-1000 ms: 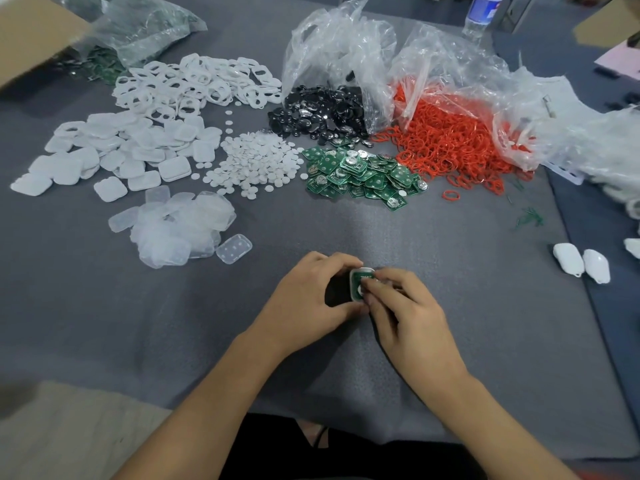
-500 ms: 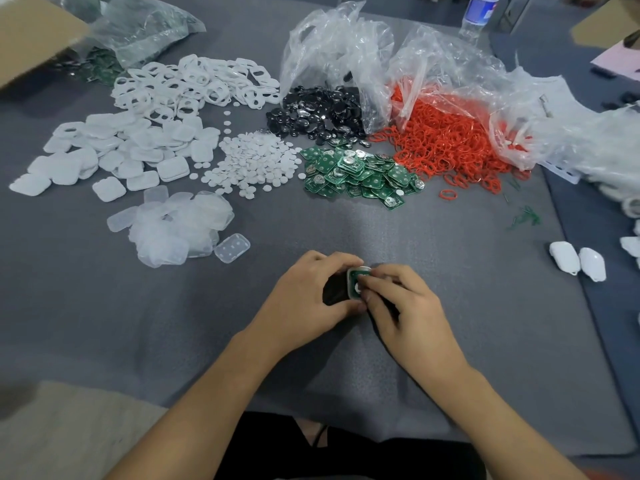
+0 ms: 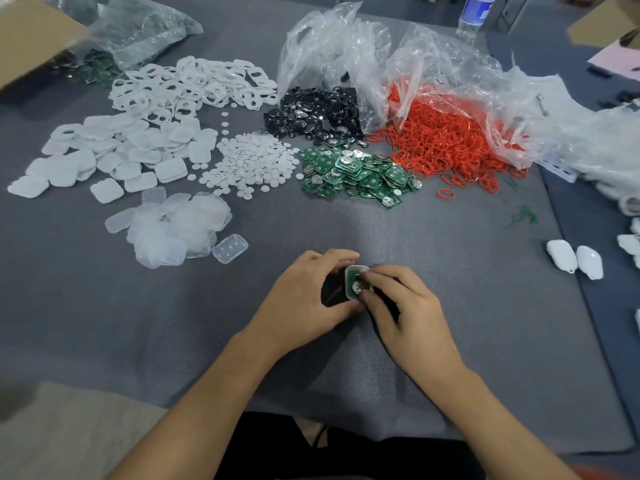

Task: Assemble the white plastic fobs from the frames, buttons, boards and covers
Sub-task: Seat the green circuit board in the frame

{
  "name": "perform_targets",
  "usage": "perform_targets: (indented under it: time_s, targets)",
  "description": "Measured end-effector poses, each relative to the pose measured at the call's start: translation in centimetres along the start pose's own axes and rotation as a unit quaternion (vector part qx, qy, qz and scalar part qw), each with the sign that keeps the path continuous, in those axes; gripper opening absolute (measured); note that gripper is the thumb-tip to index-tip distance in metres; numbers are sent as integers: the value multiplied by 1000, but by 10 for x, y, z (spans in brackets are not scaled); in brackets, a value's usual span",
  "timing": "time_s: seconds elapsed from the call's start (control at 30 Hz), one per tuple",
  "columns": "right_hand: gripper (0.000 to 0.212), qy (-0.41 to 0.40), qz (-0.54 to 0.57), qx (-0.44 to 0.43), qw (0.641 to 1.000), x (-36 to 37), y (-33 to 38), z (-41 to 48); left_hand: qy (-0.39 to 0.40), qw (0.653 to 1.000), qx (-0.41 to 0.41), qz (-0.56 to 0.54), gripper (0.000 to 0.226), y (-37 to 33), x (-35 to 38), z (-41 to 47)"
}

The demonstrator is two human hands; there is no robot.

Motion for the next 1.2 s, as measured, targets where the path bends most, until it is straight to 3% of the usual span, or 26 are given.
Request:
perform_targets:
  time_s: [0.47, 1.2]
  targets:
    - [13, -12, 29, 5, 999, 6, -8, -1, 3, 1000, -1, 10, 65, 2, 0, 0]
    - [15, -4, 6, 13, 1000, 8, -10, 0, 5, 1000, -8, 2, 64, 1, 1, 0]
Point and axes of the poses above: each hand's wrist, its own z-axis towards the middle knuckle, its own x-axis out of the palm, y = z × x, the point moved 4 cm from there along z, towards the middle knuckle, and after that the axes turned 9 degrees about -z, right-handed, at the moved point
